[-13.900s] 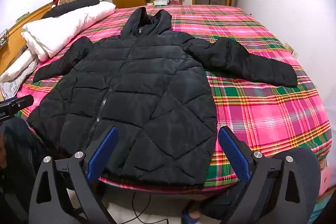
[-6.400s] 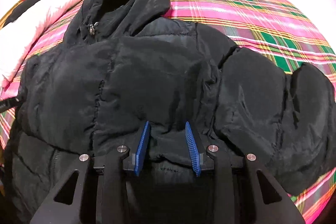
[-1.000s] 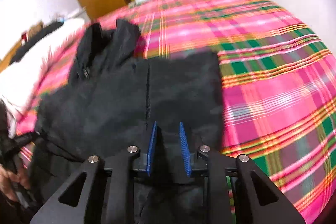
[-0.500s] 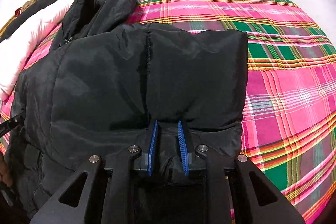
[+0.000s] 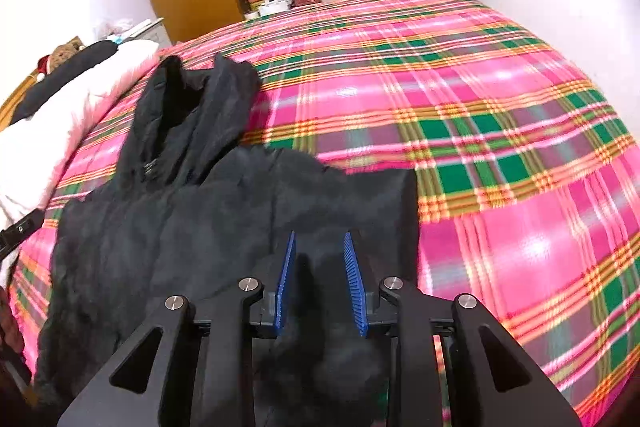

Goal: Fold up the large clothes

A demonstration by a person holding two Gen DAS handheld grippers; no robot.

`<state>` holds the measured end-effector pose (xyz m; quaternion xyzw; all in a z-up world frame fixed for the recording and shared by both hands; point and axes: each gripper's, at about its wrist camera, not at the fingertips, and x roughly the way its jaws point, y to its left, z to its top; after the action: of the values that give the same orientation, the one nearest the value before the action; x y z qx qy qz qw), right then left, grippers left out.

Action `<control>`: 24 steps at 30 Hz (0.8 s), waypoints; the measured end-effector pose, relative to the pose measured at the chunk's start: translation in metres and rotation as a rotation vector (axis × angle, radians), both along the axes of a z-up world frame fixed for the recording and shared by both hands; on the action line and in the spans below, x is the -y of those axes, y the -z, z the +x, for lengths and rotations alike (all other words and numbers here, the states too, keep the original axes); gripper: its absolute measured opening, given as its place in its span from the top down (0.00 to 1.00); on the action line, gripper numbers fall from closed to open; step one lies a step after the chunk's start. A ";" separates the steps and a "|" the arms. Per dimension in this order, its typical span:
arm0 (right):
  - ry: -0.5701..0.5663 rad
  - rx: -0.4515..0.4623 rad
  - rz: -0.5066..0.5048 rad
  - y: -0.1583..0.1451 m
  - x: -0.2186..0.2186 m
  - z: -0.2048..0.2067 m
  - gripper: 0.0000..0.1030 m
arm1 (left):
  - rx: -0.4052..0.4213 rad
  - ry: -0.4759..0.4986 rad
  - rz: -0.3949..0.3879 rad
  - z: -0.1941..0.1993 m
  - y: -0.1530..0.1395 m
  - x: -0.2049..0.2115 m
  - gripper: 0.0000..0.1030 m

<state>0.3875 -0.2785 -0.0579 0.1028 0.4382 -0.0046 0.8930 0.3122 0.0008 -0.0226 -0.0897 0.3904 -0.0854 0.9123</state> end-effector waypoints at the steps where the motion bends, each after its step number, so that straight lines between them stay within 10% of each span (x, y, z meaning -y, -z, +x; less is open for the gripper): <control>1: 0.003 -0.015 -0.001 0.004 0.003 0.007 0.75 | -0.032 0.008 0.013 0.013 0.011 0.003 0.64; 10: -0.040 -0.102 -0.045 0.050 -0.001 0.039 0.75 | -0.078 0.021 0.091 0.027 0.079 0.006 0.64; 24: -0.138 0.024 -0.001 -0.021 -0.039 -0.036 0.75 | -0.013 0.037 0.059 -0.040 0.008 -0.002 0.67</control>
<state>0.3514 -0.2399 -0.0373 0.0718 0.4336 0.0580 0.8964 0.2726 0.0031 -0.0307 -0.0561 0.4004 -0.0903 0.9102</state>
